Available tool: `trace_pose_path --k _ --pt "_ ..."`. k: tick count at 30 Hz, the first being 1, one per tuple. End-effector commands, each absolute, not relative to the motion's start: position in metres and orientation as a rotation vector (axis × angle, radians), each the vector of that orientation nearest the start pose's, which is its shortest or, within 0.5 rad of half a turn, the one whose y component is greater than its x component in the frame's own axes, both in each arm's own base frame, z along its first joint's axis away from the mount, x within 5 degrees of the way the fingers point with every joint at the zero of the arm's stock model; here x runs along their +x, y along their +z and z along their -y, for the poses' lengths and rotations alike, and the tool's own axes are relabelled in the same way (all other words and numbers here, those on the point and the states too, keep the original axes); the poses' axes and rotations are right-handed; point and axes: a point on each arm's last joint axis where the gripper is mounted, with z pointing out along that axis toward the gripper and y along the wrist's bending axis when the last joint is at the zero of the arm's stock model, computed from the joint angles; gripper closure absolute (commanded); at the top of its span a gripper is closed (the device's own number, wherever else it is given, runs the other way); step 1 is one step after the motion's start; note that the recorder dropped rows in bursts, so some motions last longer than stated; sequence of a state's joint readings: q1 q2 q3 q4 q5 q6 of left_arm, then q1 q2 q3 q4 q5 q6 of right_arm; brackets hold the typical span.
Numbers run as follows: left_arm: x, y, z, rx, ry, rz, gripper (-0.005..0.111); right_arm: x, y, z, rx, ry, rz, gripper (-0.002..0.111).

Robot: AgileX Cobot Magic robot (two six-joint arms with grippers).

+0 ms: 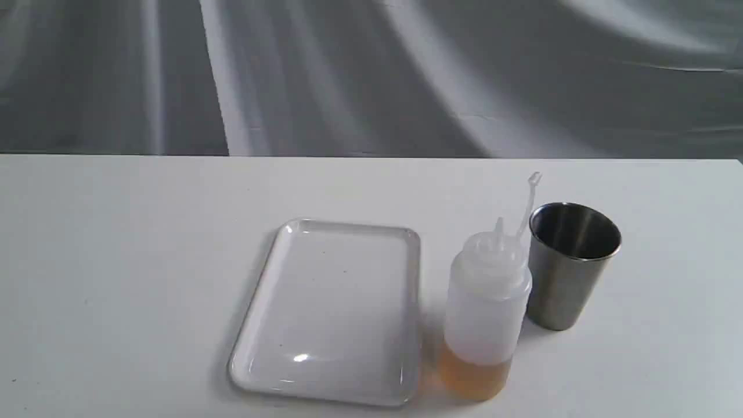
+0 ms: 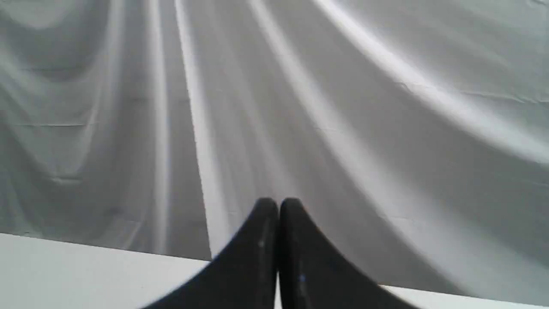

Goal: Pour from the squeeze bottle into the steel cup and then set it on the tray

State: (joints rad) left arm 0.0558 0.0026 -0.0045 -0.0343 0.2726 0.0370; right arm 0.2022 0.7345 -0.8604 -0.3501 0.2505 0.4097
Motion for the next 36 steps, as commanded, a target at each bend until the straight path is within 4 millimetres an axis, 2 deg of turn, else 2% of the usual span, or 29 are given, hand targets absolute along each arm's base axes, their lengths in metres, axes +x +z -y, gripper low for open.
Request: trace_pose_path --k 1,4,12,15,21,24,30,36 --pt "0.055 0.189 -0.002 -0.039 0.032 -1.749 0.098 0.151 0.399 -0.031 -0.109 0.185 -1.536 0.108" --pt "0.055 0.189 -0.002 -0.039 0.032 -1.749 0.098 0.154 0.382 -0.036 -0.156 0.215 -1.484 0.108" --pt "0.055 0.189 -0.002 -0.037 0.034 -1.749 0.098 0.155 0.337 -0.04 -0.196 0.227 -1.475 0.108" --pt "0.055 0.189 -0.002 -0.037 0.034 -1.749 0.098 0.154 0.329 -0.04 -0.211 0.217 -1.482 0.108" --pt "0.055 0.189 -0.002 -0.039 0.032 -1.749 0.098 0.159 0.326 -0.04 -0.193 0.216 -1.49 0.108" --pt "0.055 0.189 -0.002 -0.039 0.032 -1.749 0.098 0.165 0.314 -0.039 -0.154 0.216 -1.496 0.108" --pt "0.055 0.189 -0.002 -0.037 0.034 -1.749 0.098 0.177 0.286 -0.055 -0.248 0.221 -1.547 0.108" --pt "0.055 0.189 -0.002 -0.039 0.033 -1.749 0.098 0.184 0.272 -0.074 -0.342 0.226 -1.591 0.108"
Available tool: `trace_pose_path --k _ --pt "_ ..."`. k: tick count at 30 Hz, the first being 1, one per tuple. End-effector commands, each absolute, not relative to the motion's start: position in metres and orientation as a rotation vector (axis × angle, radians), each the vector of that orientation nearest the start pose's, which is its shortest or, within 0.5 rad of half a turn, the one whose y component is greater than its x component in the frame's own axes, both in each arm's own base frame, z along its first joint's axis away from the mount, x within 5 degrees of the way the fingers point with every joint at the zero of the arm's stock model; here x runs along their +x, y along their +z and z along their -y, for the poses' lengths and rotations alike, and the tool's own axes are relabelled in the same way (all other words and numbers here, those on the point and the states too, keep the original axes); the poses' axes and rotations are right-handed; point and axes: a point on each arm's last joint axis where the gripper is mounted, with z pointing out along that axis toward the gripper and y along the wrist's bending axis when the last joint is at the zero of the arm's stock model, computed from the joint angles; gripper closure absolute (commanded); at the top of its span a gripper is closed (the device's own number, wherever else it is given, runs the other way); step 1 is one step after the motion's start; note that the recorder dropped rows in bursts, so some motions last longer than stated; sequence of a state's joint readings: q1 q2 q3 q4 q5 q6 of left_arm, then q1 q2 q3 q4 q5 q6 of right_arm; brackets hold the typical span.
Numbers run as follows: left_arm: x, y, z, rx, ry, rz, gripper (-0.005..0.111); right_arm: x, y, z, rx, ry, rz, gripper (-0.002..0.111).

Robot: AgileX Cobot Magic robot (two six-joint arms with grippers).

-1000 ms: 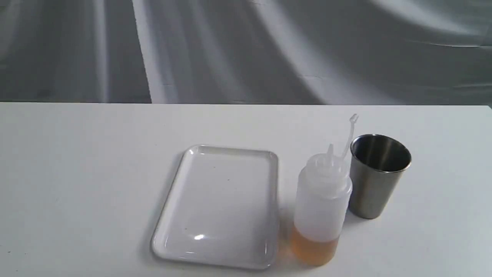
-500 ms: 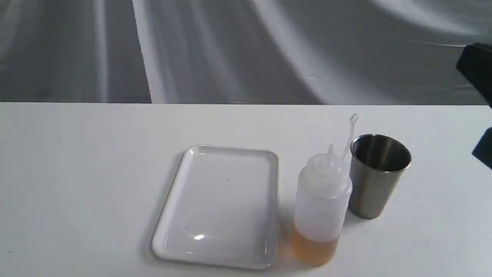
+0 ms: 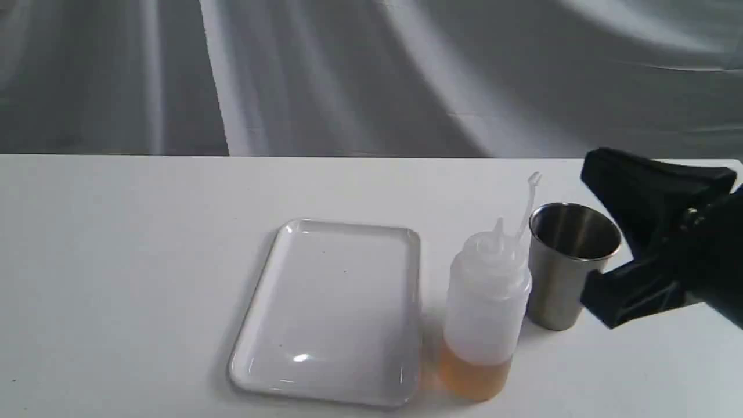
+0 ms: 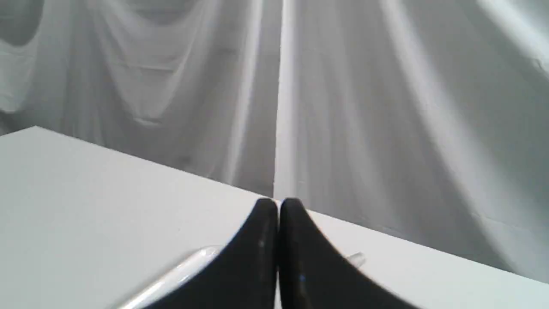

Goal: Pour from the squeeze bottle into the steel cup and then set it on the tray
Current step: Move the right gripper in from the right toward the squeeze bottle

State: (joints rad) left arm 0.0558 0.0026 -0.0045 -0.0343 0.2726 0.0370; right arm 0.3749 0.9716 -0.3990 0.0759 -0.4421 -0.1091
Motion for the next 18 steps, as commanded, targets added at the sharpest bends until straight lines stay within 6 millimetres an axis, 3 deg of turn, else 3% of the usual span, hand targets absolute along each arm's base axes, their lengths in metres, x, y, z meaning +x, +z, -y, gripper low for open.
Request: trace_pose_path --k 1,14,18 --pt "0.055 0.189 -0.002 -0.039 0.033 -1.749 0.098 0.184 0.271 -0.076 -0.349 0.231 -1.595 0.108" --pt "0.055 0.189 -0.002 -0.041 0.031 -1.749 0.098 0.167 0.23 -0.073 -0.411 0.224 -1.687 0.108" --pt "0.055 0.189 -0.002 -0.041 0.031 -1.749 0.098 0.162 0.221 -0.072 -0.446 0.215 -1.702 0.097"
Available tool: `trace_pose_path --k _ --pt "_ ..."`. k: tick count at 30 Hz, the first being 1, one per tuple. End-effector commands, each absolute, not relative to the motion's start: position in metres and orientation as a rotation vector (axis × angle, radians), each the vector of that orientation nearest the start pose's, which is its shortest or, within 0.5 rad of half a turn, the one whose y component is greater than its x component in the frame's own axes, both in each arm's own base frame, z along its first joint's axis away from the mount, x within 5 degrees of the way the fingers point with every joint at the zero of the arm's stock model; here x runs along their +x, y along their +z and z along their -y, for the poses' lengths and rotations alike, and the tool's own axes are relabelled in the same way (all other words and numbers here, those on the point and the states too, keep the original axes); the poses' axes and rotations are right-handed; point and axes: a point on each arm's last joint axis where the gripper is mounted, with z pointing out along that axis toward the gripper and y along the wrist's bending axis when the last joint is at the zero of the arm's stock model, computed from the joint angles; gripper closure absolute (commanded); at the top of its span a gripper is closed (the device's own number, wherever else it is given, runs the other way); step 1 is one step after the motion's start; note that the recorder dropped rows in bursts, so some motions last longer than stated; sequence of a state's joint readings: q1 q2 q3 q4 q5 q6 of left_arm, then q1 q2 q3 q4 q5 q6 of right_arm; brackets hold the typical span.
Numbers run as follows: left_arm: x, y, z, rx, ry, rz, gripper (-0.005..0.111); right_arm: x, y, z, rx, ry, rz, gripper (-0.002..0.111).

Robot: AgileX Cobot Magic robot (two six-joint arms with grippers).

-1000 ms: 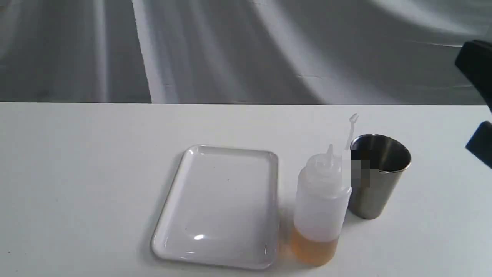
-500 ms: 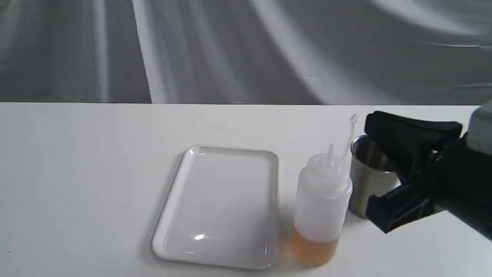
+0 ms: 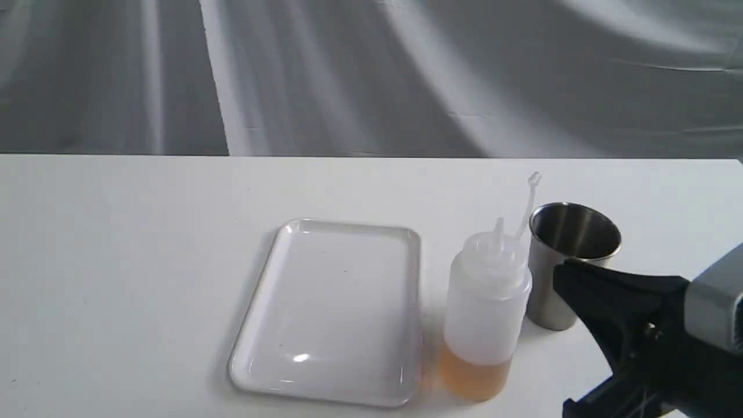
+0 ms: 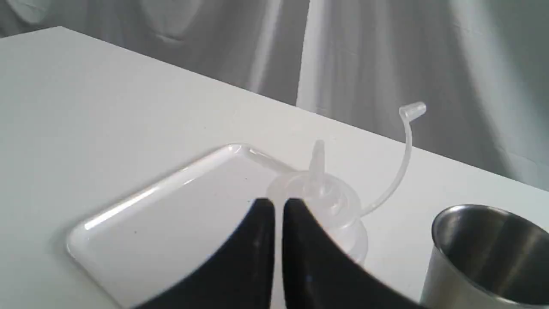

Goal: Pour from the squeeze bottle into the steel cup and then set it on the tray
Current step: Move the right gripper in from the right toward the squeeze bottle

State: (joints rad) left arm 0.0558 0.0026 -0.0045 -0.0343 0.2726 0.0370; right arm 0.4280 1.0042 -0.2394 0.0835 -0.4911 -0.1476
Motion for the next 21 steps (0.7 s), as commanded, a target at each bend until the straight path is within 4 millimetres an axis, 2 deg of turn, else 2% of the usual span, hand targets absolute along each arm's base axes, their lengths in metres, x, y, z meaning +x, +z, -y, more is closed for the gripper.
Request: trace_pose_path --k 1,4,7,8,9,16,21 --pt "0.055 0.189 -0.002 -0.038 0.033 -1.749 0.098 0.161 0.22 -0.072 -0.455 0.213 -1.704 0.092" --pt "0.055 0.189 -0.002 -0.038 0.033 -1.749 0.098 0.161 0.22 -0.072 -0.477 0.209 -1.705 0.063" --pt "0.055 0.189 -0.002 -0.038 0.033 -1.749 0.098 0.161 0.22 -0.073 -0.482 0.208 -1.704 0.017" --pt "0.055 0.189 -0.002 -0.038 0.033 -1.749 0.098 0.161 0.22 -0.073 -0.482 0.208 -1.703 0.007" --pt "0.055 0.189 -0.002 -0.038 0.033 -1.749 0.098 0.16 0.22 -0.073 -0.496 0.203 -1.699 0.003" --pt "0.055 0.189 -0.002 -0.04 0.031 -1.749 0.098 0.162 0.218 -0.074 -0.474 0.225 -1.715 0.003" --pt "0.055 0.189 -0.002 -0.04 0.031 -1.749 0.098 0.17 0.2 -0.078 -0.441 0.26 -1.818 0.003"
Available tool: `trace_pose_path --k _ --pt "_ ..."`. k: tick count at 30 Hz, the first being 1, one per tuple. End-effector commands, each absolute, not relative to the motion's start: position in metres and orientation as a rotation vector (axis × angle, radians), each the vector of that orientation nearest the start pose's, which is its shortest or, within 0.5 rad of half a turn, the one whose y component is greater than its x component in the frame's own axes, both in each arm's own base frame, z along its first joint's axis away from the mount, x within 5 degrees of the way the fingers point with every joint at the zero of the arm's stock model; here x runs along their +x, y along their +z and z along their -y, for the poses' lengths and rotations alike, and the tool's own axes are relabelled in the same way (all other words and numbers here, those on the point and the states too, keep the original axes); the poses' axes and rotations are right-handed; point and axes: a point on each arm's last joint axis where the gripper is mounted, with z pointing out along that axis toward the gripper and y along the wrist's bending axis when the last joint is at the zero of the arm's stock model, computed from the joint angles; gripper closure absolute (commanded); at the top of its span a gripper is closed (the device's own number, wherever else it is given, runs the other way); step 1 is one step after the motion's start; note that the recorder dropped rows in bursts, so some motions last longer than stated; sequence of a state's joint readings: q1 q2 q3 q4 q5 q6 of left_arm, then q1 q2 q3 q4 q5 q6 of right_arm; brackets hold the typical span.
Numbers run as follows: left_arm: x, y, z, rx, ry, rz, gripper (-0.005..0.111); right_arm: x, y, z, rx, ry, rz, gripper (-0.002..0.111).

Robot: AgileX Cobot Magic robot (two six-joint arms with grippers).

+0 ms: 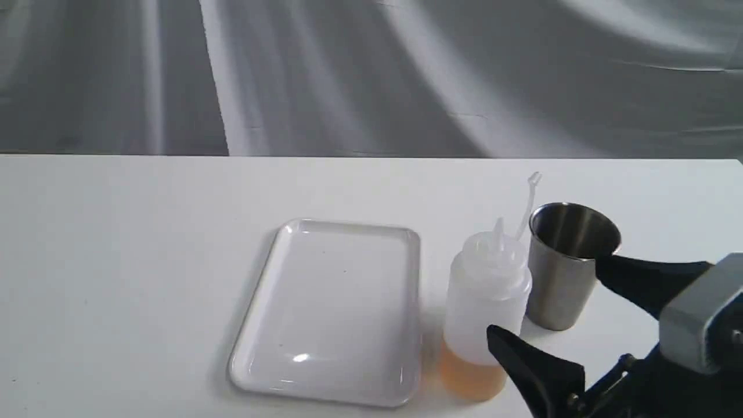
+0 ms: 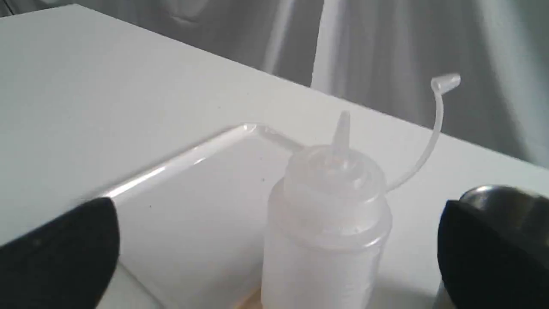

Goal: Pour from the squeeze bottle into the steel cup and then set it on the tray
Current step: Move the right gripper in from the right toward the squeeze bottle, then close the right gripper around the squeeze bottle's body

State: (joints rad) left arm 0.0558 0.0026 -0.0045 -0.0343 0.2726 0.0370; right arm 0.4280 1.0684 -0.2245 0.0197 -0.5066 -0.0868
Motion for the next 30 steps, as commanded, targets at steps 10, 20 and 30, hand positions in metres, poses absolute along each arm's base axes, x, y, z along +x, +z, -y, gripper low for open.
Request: trace_pose_path --k 10,20,30 --pt "0.055 0.189 -0.002 -0.037 0.034 -1.749 0.098 0.187 0.173 -0.085 -0.415 0.279 -1.872 0.003" --pt "0.055 0.189 -0.002 -0.041 0.031 -1.749 0.098 0.196 0.153 -0.089 -0.416 0.277 -1.888 0.003" --pt "0.055 0.189 -0.002 -0.037 0.034 -1.749 0.098 0.202 0.137 -0.092 -0.45 0.252 -1.873 0.003"
